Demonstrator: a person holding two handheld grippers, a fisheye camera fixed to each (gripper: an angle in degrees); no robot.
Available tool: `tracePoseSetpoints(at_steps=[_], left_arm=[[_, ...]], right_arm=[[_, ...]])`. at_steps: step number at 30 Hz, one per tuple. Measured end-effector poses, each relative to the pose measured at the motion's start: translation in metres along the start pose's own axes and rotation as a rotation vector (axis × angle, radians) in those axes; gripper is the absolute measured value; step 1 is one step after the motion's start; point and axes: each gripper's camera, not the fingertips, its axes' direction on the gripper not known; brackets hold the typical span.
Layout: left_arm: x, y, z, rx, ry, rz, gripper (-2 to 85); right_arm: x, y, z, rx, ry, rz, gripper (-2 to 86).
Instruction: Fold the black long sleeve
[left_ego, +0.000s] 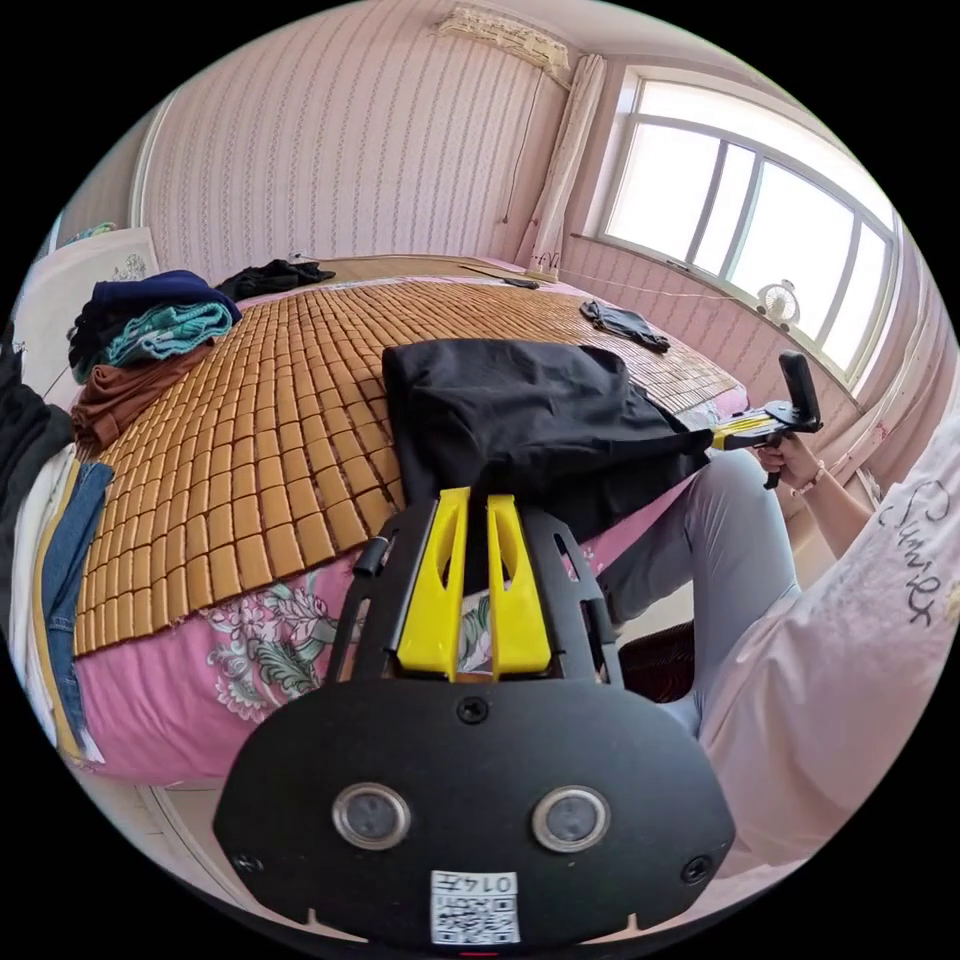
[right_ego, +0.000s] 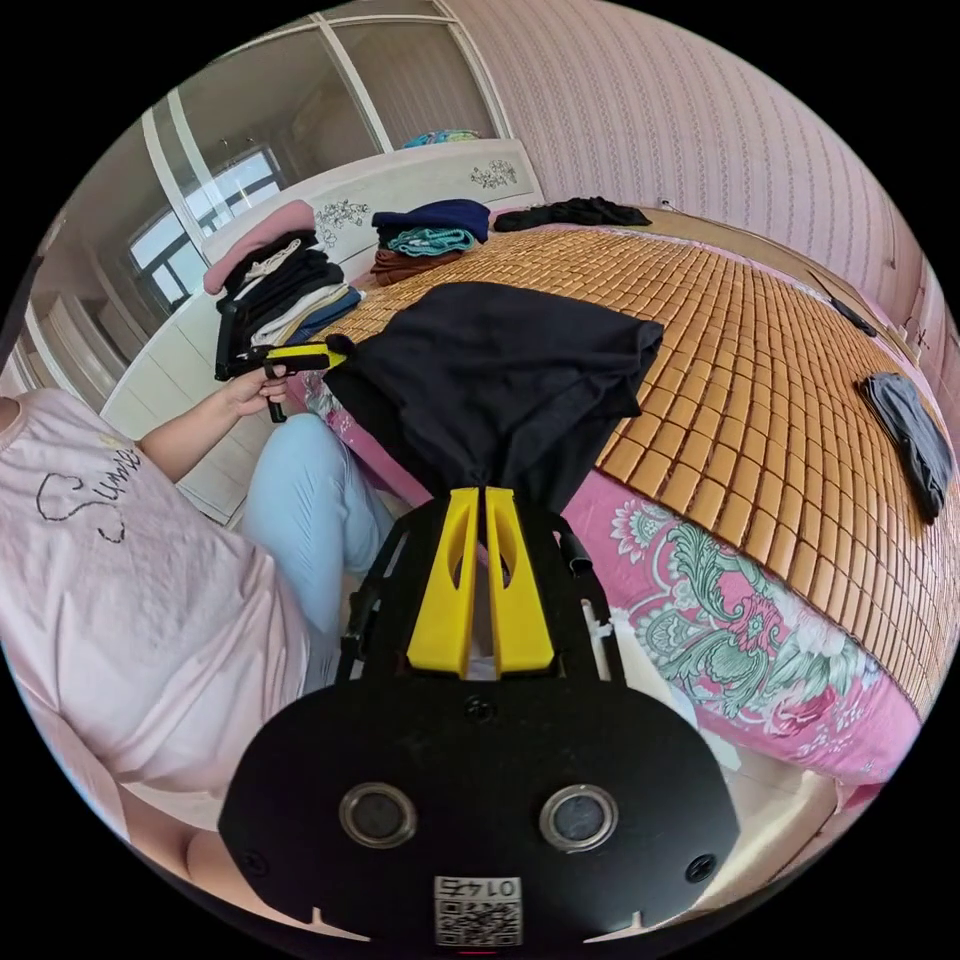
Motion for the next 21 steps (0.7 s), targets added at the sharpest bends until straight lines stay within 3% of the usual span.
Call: tracePoseSetpoints(at_steps=[9,15,21], left_arm=[[0.023,0.046,-0.045,0.055,-0.125,-0.058,-0.8],[0.104,0.034,-0.004,0.075,-0.076,0.144,-1.0],[0.149,0.032,0.060,0.061,-0.041,0.156,-1.0]], right_arm=[[-0.038,0.000,0.006,-0.033,0.119,-0.030,-0.4],[-0.073,-0.122,0.051,-0.044,0.137,-0.221,-0.4],[-0.075,-0.246,0.147,-0.266,0.292,-0.279,-0.4]])
